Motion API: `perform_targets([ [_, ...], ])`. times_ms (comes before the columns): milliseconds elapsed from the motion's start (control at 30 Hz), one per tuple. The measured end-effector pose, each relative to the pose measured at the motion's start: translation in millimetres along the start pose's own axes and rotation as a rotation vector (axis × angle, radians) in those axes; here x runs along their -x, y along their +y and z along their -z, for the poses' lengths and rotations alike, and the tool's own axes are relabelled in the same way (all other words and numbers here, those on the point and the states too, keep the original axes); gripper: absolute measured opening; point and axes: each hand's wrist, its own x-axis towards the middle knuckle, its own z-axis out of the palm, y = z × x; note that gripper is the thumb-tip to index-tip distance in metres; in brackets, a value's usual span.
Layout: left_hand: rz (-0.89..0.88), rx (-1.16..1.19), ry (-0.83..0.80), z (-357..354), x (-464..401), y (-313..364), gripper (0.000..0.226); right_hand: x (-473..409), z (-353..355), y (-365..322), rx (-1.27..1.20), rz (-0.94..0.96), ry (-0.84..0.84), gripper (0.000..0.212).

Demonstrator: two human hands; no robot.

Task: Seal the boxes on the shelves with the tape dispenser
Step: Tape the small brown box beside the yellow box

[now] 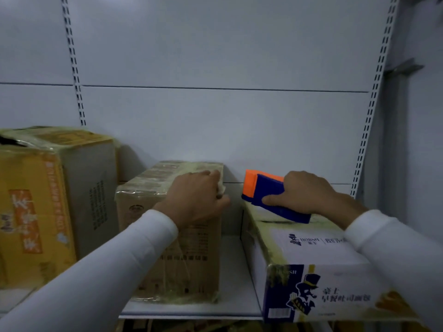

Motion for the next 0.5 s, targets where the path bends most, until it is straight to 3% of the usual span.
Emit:
perform_targets([
  [100, 0.15, -0.125, -0.04, -12.2, -7.0, 26.2, 0.035, 2.4, 3.3, -0.9, -0.082, -0.013, 0.006, 0.061],
  [167, 0.151, -0.187, -0.038, -18.2, -5.1, 34.5, 0.032, 6.2, 5.2, 0.4, -0.159, -0.025, -0.014, 0.06],
  [333, 0.032, -0.11, -0.017, 0.0, 9.5, 11.9, 0.026, 25.0, 16.5, 15.6, -0.526, 0.108, -0.184, 0.058],
  [500, -0.172, 0.072, -0.051, 32.4, 50.3, -49.1, 0.054, 32.7, 28.9, 19.4, -0.716, 0.204, -0.201, 0.051],
])
